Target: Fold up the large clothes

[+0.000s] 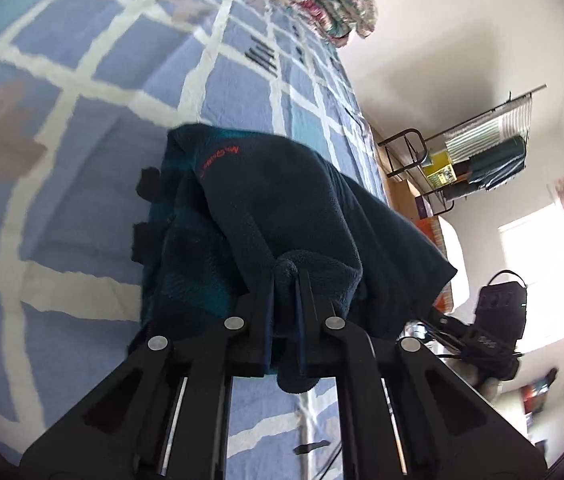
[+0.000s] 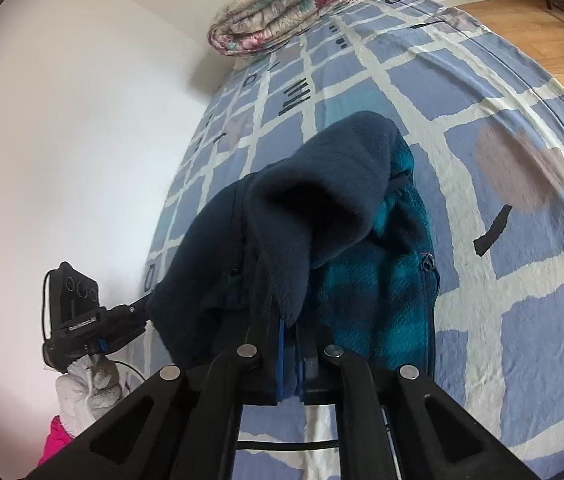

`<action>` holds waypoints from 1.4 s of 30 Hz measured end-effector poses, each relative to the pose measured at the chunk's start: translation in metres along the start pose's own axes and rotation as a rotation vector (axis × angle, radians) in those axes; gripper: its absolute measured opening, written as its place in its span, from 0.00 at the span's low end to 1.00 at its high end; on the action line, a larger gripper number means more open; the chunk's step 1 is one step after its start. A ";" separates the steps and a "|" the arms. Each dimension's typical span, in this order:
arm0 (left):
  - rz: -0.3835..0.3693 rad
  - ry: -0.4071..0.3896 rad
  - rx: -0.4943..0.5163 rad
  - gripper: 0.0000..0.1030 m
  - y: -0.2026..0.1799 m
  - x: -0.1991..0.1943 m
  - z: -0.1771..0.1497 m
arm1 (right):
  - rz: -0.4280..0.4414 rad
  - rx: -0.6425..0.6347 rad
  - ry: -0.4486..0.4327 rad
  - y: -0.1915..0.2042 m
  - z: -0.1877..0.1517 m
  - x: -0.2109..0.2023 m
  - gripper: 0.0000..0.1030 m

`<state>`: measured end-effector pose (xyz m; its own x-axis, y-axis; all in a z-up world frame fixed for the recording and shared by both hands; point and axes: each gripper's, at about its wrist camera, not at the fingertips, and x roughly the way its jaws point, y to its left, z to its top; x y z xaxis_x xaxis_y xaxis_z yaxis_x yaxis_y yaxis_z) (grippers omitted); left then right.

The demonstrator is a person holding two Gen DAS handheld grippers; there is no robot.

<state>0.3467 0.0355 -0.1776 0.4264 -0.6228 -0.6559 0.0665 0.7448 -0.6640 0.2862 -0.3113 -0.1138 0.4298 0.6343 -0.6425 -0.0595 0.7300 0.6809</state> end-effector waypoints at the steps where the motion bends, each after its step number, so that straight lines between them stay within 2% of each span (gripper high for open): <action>1: 0.001 -0.008 0.017 0.06 -0.001 -0.006 -0.002 | 0.022 0.007 -0.004 0.004 -0.006 -0.011 0.01; 4: 0.056 -0.024 0.088 0.06 -0.004 -0.025 -0.013 | 0.018 -0.030 -0.013 0.015 -0.024 -0.033 0.00; 6: 0.138 -0.018 0.150 0.06 -0.002 -0.027 -0.026 | 0.018 -0.006 0.035 0.011 -0.037 -0.028 0.00; 10: 0.273 0.075 0.176 0.05 0.023 0.005 -0.047 | -0.122 -0.013 0.160 -0.009 -0.065 0.018 0.00; 12: 0.341 0.094 0.214 0.05 0.031 0.018 -0.055 | -0.172 -0.011 0.188 -0.018 -0.067 0.041 0.00; 13: 0.351 0.094 0.225 0.05 0.032 0.019 -0.057 | -0.208 -0.031 0.187 -0.020 -0.067 0.049 0.00; 14: 0.353 0.090 0.228 0.05 0.030 0.019 -0.056 | -0.226 -0.040 0.192 -0.021 -0.067 0.056 0.00; 17: 0.359 0.072 0.271 0.05 0.019 0.001 -0.054 | -0.200 -0.059 0.209 -0.015 -0.066 0.051 0.01; 20: 0.373 0.045 0.316 0.10 0.008 -0.024 -0.053 | -0.170 -0.120 0.219 -0.001 -0.067 0.024 0.14; 21: 0.377 0.032 0.324 0.10 0.005 -0.029 -0.051 | -0.165 -0.146 0.217 0.003 -0.068 0.014 0.26; 25: 0.370 -0.042 0.370 0.10 -0.019 -0.058 -0.043 | -0.098 -0.216 0.181 0.018 -0.069 -0.031 0.28; 27: 0.340 -0.068 0.390 0.10 -0.038 -0.061 -0.032 | -0.103 -0.298 0.111 0.035 -0.058 -0.046 0.28; 31: 0.282 -0.083 0.420 0.10 -0.077 -0.038 -0.001 | -0.140 -0.388 -0.004 0.059 -0.011 -0.038 0.29; 34: 0.251 -0.060 0.412 0.10 -0.096 -0.002 0.024 | -0.232 -0.435 -0.071 0.063 0.030 -0.007 0.30; 36: 0.261 -0.043 0.422 0.10 -0.102 0.022 0.034 | -0.225 -0.385 -0.059 0.052 0.049 0.014 0.30; 38: 0.311 -0.020 0.453 0.10 -0.101 0.051 0.040 | -0.222 -0.345 -0.030 0.040 0.057 0.035 0.30; 40: 0.298 0.039 0.412 0.10 -0.087 0.073 0.037 | -0.265 -0.346 0.016 0.026 0.049 0.053 0.29; 42: 0.307 0.103 0.392 0.10 -0.064 0.090 0.021 | -0.281 -0.347 0.074 0.006 0.029 0.064 0.28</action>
<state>0.3994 -0.0630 -0.1864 0.3899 -0.3668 -0.8446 0.2938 0.9188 -0.2635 0.3395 -0.2733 -0.1406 0.4076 0.4064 -0.8177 -0.2539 0.9106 0.3260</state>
